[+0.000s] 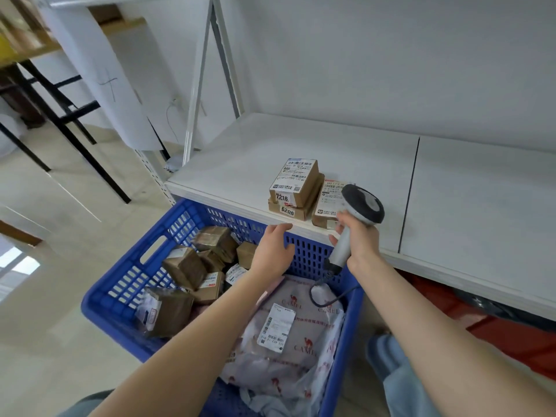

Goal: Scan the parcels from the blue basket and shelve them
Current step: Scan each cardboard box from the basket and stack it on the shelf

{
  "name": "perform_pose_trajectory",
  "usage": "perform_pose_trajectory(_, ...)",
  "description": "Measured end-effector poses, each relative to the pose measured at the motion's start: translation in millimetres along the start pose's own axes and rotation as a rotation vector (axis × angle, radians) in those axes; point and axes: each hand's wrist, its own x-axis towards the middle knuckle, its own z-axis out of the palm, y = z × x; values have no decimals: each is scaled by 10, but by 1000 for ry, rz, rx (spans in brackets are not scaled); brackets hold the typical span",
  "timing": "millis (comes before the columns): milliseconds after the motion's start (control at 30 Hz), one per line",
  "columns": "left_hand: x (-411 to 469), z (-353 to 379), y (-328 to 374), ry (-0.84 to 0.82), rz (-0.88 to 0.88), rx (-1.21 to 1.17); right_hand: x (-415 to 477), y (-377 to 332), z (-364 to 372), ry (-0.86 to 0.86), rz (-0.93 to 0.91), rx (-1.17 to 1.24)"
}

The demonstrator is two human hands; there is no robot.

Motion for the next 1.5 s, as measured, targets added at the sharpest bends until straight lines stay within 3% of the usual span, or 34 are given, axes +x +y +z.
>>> perform_pose_trajectory(233,-250,-70,-660,-46,-13,241,-319,538,222,-145,105,-156)
perform_pose_trajectory(433,-424,124,-1411,-211,-260,290,-337,1188,393,-193,239,-256)
perform_pose_trajectory(600,-150,349,-1909,-265,-341,247,-39,1711,606,-145,325,-269)
perform_pose_trajectory(1000,1394,556,-2306,-101,-292,219,671,2414,635,0,383,-357)
perform_pose_trajectory(1333,1467,728,-2409,-398,-123,681,658,2347,500,18,347,-389)
perform_pose_trajectory(1500,1302,767,-2457,-266,-6,792,629,2374,449,13,370,-388)
